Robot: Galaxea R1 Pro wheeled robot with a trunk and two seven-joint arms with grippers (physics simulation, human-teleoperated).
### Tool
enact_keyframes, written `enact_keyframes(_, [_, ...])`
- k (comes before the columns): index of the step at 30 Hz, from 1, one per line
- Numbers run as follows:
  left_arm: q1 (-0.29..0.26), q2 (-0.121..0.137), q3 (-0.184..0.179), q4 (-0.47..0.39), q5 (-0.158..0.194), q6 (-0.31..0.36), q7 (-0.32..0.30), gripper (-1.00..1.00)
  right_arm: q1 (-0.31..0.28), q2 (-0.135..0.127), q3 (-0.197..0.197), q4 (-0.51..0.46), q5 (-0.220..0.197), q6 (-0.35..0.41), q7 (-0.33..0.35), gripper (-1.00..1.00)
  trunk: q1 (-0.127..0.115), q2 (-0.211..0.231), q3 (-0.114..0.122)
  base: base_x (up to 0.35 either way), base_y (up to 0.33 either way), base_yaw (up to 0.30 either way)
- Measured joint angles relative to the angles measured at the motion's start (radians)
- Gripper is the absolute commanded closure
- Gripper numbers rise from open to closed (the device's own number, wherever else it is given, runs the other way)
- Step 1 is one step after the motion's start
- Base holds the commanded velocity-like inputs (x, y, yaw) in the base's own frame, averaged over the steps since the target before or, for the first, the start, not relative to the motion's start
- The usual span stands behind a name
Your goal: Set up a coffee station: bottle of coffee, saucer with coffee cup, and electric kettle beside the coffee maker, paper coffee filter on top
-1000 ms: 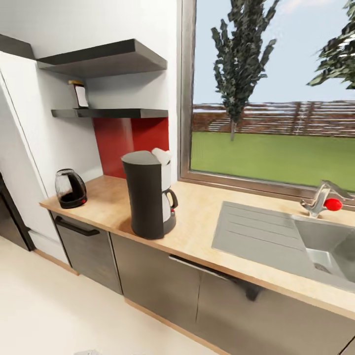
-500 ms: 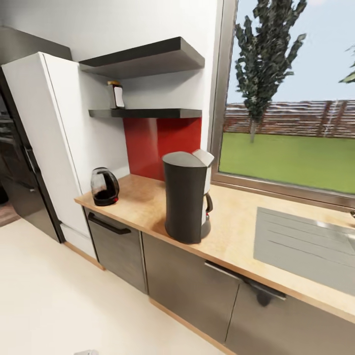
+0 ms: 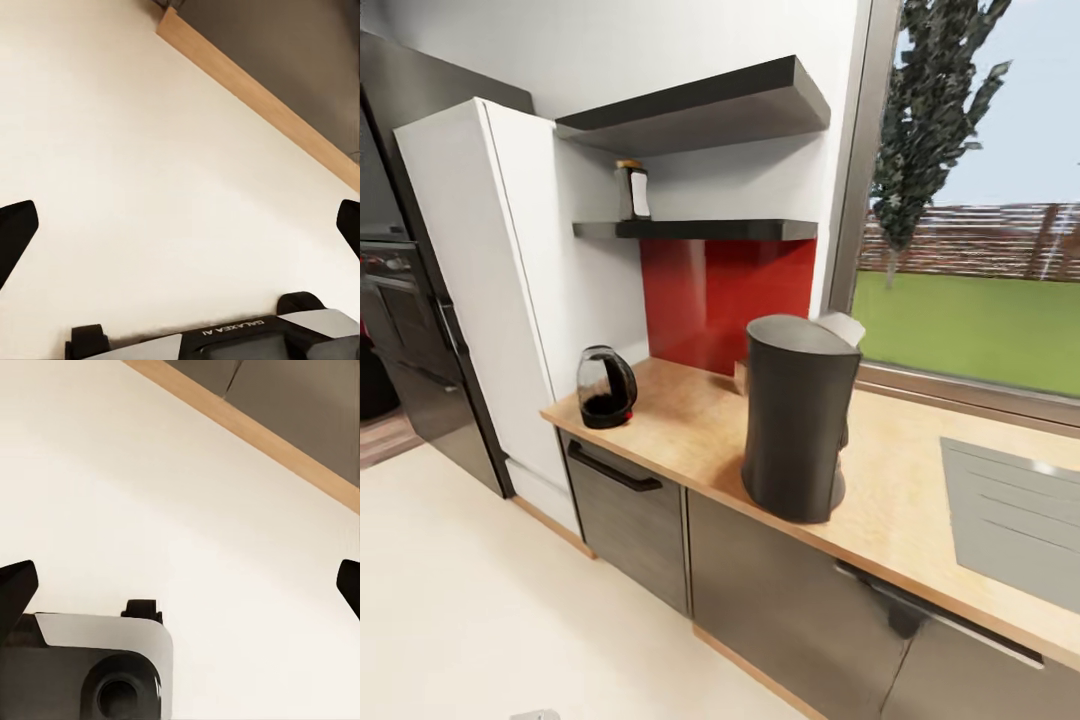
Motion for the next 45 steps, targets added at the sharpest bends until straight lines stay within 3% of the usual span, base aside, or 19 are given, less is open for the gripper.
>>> enact_keyframes(35, [0.000, 0.000, 0.000, 0.000, 0.000, 0.000, 0.000, -1.00, 0.000, 0.000, -0.001, 0.000, 0.000, 0.000, 0.001, -1.00, 0.000, 0.000, 0.000, 0.137, 0.319, -0.001])
enact_keyframes(45, [0.000, -0.001, 0.000, 0.000, 0.000, 0.000, 0.000, -1.00, 0.000, 0.000, -0.001, 0.000, 0.000, 0.001, 0.002, -1.00, 0.000, 0.000, 0.000, 0.090, 0.219, -0.179])
